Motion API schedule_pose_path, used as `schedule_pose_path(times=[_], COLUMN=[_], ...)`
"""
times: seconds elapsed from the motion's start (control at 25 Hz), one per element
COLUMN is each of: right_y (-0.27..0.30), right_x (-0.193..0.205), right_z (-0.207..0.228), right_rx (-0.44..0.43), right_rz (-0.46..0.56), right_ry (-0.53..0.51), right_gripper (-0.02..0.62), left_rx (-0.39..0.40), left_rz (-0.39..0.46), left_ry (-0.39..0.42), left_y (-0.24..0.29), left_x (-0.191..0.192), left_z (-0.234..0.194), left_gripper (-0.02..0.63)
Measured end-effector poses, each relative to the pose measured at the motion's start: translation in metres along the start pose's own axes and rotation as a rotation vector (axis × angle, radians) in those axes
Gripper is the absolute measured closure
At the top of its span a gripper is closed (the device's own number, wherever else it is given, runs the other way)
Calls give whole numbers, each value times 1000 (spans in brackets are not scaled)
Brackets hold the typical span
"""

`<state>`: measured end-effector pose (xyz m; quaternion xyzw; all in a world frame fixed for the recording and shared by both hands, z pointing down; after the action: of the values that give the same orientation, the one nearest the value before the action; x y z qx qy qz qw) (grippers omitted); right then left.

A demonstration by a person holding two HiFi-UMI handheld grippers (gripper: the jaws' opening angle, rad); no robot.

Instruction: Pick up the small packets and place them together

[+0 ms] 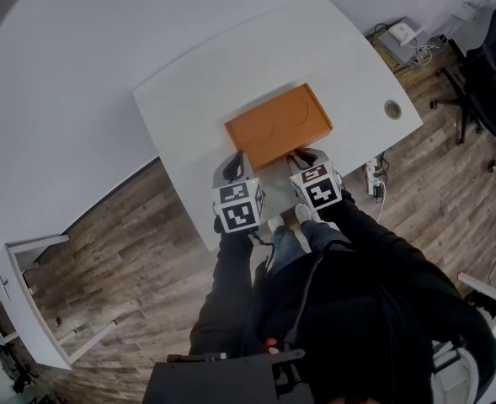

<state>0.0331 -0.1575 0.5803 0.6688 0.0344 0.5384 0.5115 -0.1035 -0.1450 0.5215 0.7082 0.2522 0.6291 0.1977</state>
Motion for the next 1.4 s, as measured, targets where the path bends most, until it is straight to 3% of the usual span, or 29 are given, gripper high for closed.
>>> schedule_pose_path(times=[1.4], right_y=[-36], right_x=[39], right_z=[-9], right_rx=[-8], right_rz=[-30], right_ry=[-20], right_gripper=[522], left_rx=[47], left_rz=[-21], left_ry=[-79], left_y=[0], left_x=[-1], left_z=[-2], left_gripper=[609])
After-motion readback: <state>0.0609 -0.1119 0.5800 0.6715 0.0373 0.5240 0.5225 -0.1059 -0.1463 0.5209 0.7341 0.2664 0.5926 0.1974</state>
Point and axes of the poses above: the fingertips, and each gripper's own axes: y forward along the fingers, z to its right, x out of its underside, the point moved 2 cm from there along -y, backward along the fingers, and after that the axes turned 1 degree about z, right-handed, at the moved point
